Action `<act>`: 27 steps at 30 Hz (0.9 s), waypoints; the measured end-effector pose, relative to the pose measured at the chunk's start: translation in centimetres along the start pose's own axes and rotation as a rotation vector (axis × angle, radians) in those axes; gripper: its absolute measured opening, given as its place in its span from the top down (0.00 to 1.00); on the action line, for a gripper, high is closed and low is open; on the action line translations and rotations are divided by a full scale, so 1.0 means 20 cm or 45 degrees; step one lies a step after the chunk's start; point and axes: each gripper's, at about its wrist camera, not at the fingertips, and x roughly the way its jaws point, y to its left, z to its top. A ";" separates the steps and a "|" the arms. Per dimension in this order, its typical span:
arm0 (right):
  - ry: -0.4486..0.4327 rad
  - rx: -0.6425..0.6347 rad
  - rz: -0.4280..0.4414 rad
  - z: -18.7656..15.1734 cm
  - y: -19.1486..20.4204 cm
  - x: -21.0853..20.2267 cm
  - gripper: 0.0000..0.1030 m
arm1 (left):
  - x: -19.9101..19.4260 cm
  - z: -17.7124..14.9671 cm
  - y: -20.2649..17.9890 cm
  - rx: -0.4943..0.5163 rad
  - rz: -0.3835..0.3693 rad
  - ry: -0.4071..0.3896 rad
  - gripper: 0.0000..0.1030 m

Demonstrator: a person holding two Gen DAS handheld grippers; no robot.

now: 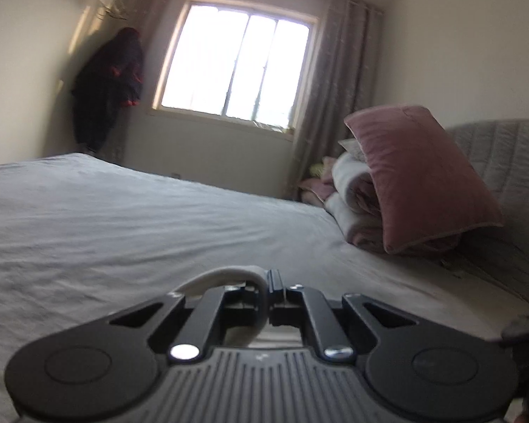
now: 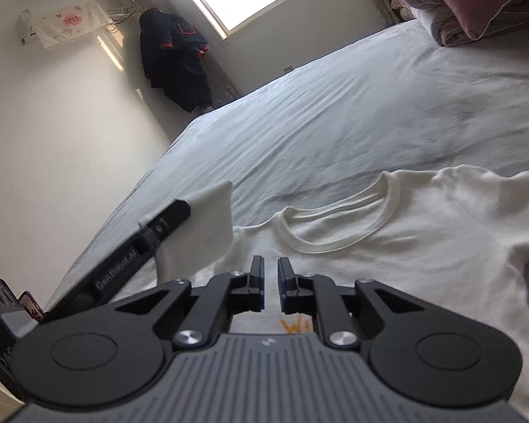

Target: Fold clothes

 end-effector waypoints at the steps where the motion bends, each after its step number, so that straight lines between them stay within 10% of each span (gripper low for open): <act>1: -0.019 0.010 -0.008 0.01 -0.04 -0.02 0.85 | 0.02 -0.03 -0.04 0.022 -0.029 0.037 0.95; 7: -0.090 0.094 -0.017 0.02 -0.21 -0.02 0.85 | 0.14 -0.29 -0.18 0.156 -0.206 0.374 0.93; 9: -0.091 0.104 -0.007 0.00 -0.25 0.01 0.85 | 0.16 -0.36 -0.19 0.223 -0.249 0.474 0.76; 14: -0.060 0.168 0.049 -0.07 -0.36 0.06 0.85 | 0.08 -0.30 -0.13 0.103 -0.285 0.481 0.53; 21: -0.059 0.227 0.115 -0.09 -0.43 0.00 0.81 | 0.04 -0.24 0.09 -0.451 -0.156 0.383 0.53; 23: -0.075 0.227 0.117 -0.09 -0.44 -0.02 0.61 | 0.07 -0.26 0.13 -0.553 -0.111 0.390 0.53; 27: -0.064 0.286 0.178 -0.10 -0.47 -0.01 0.57 | 0.16 -0.24 0.12 -0.553 -0.105 0.350 0.55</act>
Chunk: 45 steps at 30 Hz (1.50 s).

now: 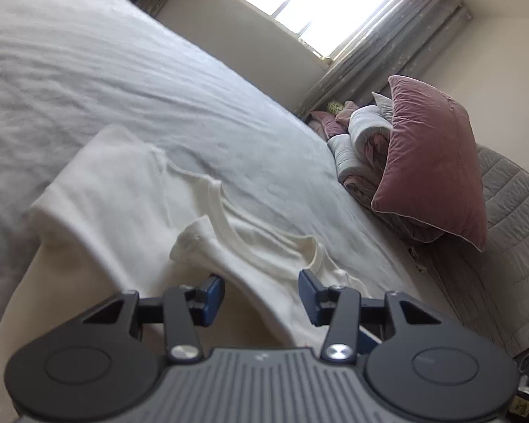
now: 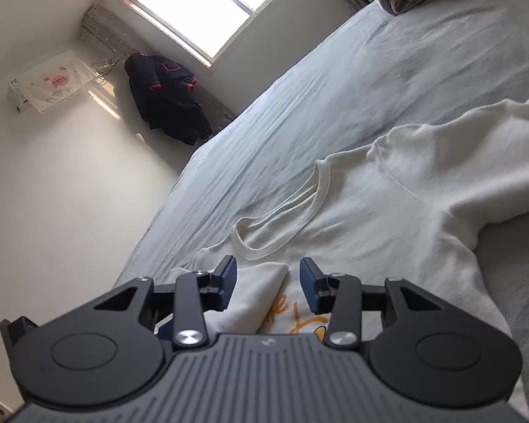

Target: Fold clothes

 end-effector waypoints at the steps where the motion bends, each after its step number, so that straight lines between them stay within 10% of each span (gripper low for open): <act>1: -0.001 0.031 0.021 0.01 -0.02 -0.01 0.57 | 0.02 0.00 -0.03 0.036 -0.017 0.005 0.55; 8: 0.035 0.425 0.241 0.02 -0.22 -0.04 0.53 | 0.09 -0.13 -0.21 0.245 -0.300 0.228 0.54; 14: 0.066 0.607 0.303 0.04 -0.32 -0.11 0.52 | 0.00 -0.20 -0.27 0.413 -0.329 0.346 0.52; 21: 0.131 0.476 0.177 0.06 -0.26 -0.18 0.55 | -0.25 -0.12 -0.15 0.713 0.050 0.247 0.47; 23: 0.169 0.332 0.077 0.06 -0.18 -0.16 0.80 | -0.30 -0.09 -0.10 0.747 0.145 0.233 0.44; 25: 0.141 0.246 0.026 0.06 -0.12 -0.17 0.81 | -0.33 -0.07 -0.04 0.761 0.231 0.203 0.43; 33: -0.151 0.165 0.022 0.09 -0.06 -0.39 0.84 | -0.24 -0.01 0.11 0.722 0.517 0.189 0.32; 45: -0.173 0.085 -0.138 0.07 -0.08 -0.31 0.84 | -0.09 0.11 0.16 0.513 0.752 0.126 0.43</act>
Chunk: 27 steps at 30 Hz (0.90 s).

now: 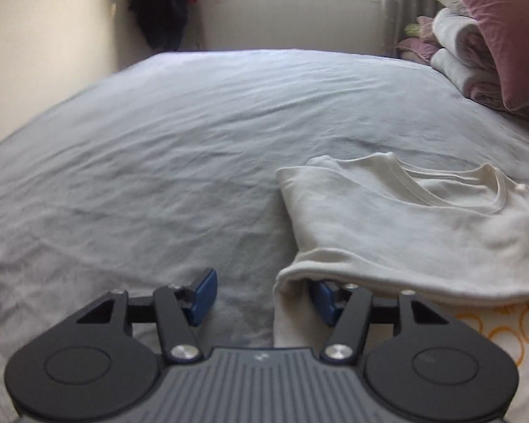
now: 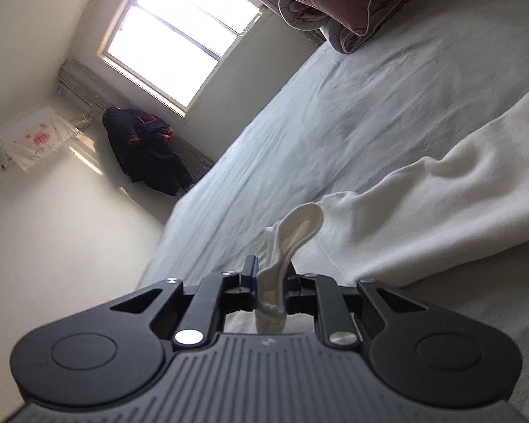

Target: Fold clothes

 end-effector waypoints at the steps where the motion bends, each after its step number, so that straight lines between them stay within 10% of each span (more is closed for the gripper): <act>1: 0.018 -0.038 -0.059 -0.01 0.01 0.02 0.84 | -0.01 0.01 0.01 -0.011 -0.030 0.028 0.44; 7: 0.093 -0.146 -0.253 -0.06 -0.03 0.08 0.84 | -0.06 0.06 0.24 -0.214 -0.380 0.147 0.36; 11: 0.093 -0.222 -0.289 -0.08 0.01 0.09 0.84 | -0.08 0.09 0.36 -0.418 -0.451 0.060 0.34; 17: 0.034 -0.211 -0.233 -0.04 0.03 0.04 0.76 | 0.02 0.12 0.26 -0.505 -0.626 0.003 0.75; 22: -0.127 -0.282 -0.255 0.03 0.07 -0.03 0.72 | 0.12 0.11 0.13 -0.397 -0.571 -0.028 0.76; 27: 0.000 -0.342 -0.215 0.02 0.07 0.06 0.72 | 0.15 0.04 0.06 -0.266 -0.446 -0.081 0.90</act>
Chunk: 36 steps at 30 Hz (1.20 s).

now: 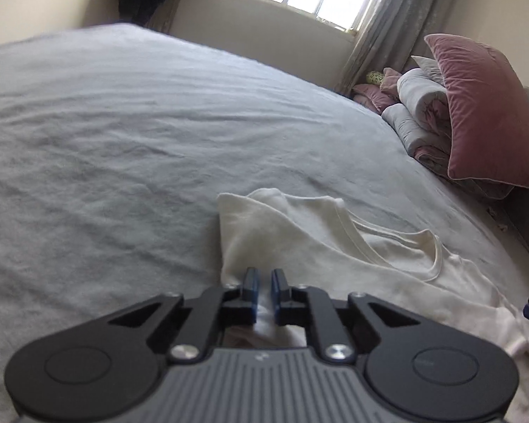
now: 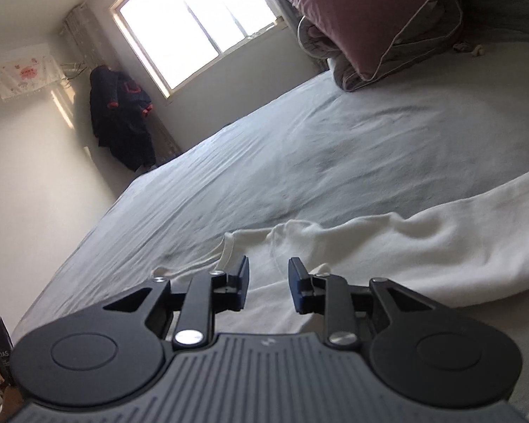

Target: Fold clothes

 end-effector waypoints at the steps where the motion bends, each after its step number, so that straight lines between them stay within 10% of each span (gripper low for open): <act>1: 0.040 -0.016 -0.001 -0.01 0.01 0.03 0.72 | -0.01 0.00 -0.01 0.006 0.002 -0.003 0.90; 4: 0.143 -0.028 -0.040 -0.06 0.00 0.13 0.77 | -0.04 0.02 -0.01 0.009 0.007 -0.011 0.86; 8: 0.107 0.011 -0.007 -0.04 -0.01 0.09 0.72 | -0.13 0.00 -0.05 0.045 0.034 -0.073 0.53; 14: 0.040 0.025 -0.042 -0.03 -0.02 0.06 0.67 | -0.12 0.03 -0.09 0.173 0.151 -0.115 0.46; 22: 0.008 -0.097 -0.191 -0.05 0.01 0.12 0.68 | 0.05 0.16 0.08 -0.074 0.198 -0.003 0.52; 27: -0.046 -0.176 -0.237 -0.06 0.04 0.13 0.94 | 0.07 0.12 0.06 -0.088 0.183 -0.045 0.81; 36: -0.055 -0.144 -0.282 -0.04 0.01 0.14 0.84 | -0.02 0.08 -0.05 0.054 0.262 -0.088 0.71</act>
